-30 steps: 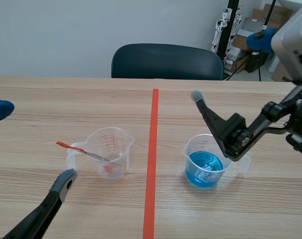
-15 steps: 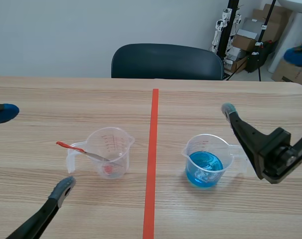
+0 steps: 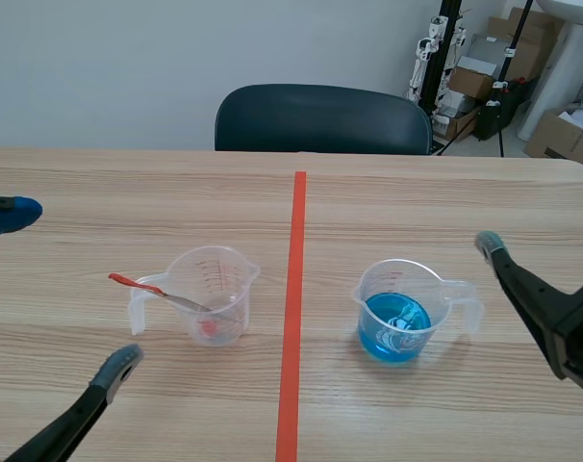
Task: Do the redox reaction experiment. return to the home posture
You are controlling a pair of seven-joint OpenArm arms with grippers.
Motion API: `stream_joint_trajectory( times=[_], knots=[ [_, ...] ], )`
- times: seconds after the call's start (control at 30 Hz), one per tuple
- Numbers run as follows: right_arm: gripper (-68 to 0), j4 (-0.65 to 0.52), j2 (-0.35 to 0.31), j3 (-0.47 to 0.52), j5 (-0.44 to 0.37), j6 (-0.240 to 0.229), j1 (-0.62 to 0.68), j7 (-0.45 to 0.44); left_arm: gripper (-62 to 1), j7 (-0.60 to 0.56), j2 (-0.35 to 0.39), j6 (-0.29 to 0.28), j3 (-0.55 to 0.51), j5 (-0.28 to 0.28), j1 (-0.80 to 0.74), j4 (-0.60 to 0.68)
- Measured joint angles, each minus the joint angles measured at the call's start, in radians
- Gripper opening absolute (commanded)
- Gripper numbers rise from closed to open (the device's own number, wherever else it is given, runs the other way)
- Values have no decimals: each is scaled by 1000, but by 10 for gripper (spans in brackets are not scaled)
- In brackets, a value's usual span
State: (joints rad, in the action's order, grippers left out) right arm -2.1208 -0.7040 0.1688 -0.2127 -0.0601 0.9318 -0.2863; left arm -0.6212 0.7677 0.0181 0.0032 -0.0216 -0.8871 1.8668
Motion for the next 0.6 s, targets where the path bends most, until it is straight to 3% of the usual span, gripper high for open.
stream_joint_trajectory(
  times=[0.17, 0.3, 0.6],
  knots=[
    [4, 0, 0, 0, 2, -6, 0, -1, 14, 25, 0, 0, 0, 1, 37, -13],
    [4, 0, 0, -1, 14, -146, 0, -3, 14, 34, 0, -4, 0, 1, 41, -15],
    [4, 0, 0, -2, 33, -127, 0, -7, 14, 90, 14, -14, -2, 1, 73, -16]
  ],
)
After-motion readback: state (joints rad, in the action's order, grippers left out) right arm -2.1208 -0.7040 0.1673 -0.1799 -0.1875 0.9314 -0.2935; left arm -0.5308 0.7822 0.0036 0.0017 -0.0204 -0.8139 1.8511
